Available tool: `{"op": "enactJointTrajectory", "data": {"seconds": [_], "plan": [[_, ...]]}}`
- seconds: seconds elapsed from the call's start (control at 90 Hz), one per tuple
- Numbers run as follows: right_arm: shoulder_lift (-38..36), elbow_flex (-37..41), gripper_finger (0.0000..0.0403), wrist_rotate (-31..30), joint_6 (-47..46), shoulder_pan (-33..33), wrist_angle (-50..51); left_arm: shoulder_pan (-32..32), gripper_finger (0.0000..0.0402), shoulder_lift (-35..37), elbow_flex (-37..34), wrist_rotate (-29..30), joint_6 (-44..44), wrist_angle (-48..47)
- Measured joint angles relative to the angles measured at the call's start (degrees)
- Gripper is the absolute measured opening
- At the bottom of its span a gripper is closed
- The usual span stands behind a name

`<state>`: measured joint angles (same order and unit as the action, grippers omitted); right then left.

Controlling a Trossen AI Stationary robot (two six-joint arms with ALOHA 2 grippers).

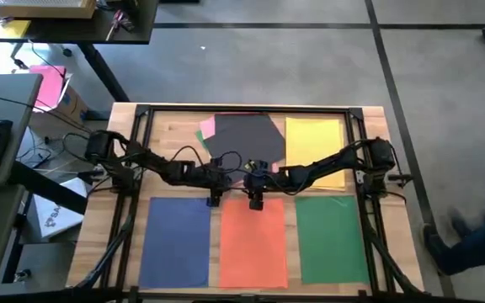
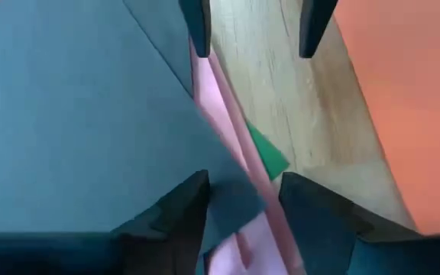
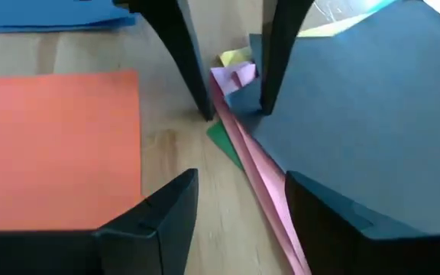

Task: Organize paper
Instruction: Put the black paper to the top left of the table

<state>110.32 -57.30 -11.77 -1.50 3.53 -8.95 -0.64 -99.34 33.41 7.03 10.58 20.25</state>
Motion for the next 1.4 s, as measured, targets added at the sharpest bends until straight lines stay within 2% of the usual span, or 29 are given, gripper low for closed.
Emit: {"op": "enactJointTrajectory", "data": {"seconds": [0.156,0.222,0.367,0.556,0.8,0.978,1.133,1.2,1.333,1.4], "plan": [[0.0,0.0,0.0184,0.0,0.4,0.0,0.0,0.5,0.0029,0.5,0.0,-0.9,-0.5,-0.5],[0.0,0.0,0.0184,0.0,0.4,0.0,0.0,0.5,0.0008,0.9,-0.1,-1.0,-1.0,-0.9],[0.0,0.0,0.0184,0.3,0.7,0.0,0.0,1.4,0.0006,3.0,-0.3,1.9,-1.2,-2.3],[0.0,0.0,0.0184,0.3,6.3,0.0,-0.1,2.8,0.0,7.9,-0.3,5.1,-1.1,-3.5],[0.0,0.0,0.0184,-3.0,12.5,-0.3,-5.2,4.2,0.0,12.1,-0.3,5.5,-2.9,-4.0],[0.0,0.0,0.0176,-2.2,17.1,-0.9,-7.8,6.4,0.0,14.1,-0.3,5.5,-4.6,-3.5],[0.0,0.0,0.014,-1.2,18.7,-1.7,-8.0,8.0,0.0,16.1,-0.3,5.6,-5.4,-2.1],[0.0,0.0,0.011,-1.2,19.5,-1.7,-8.1,8.6,0.0,16.9,-0.3,5.8,-5.5,-1.3],[0.0,0.0,0.0024,-1.2,19.6,-1.5,-8.1,9.7,0.0,19.3,-0.3,8.0,-4.9,0.4],[0.0,0.0,0.0009,-2.7,19.6,-0.8,-8.4,10.4,0.0002,20.6,-0.3,9.8,-3.6,-0.2]]}}
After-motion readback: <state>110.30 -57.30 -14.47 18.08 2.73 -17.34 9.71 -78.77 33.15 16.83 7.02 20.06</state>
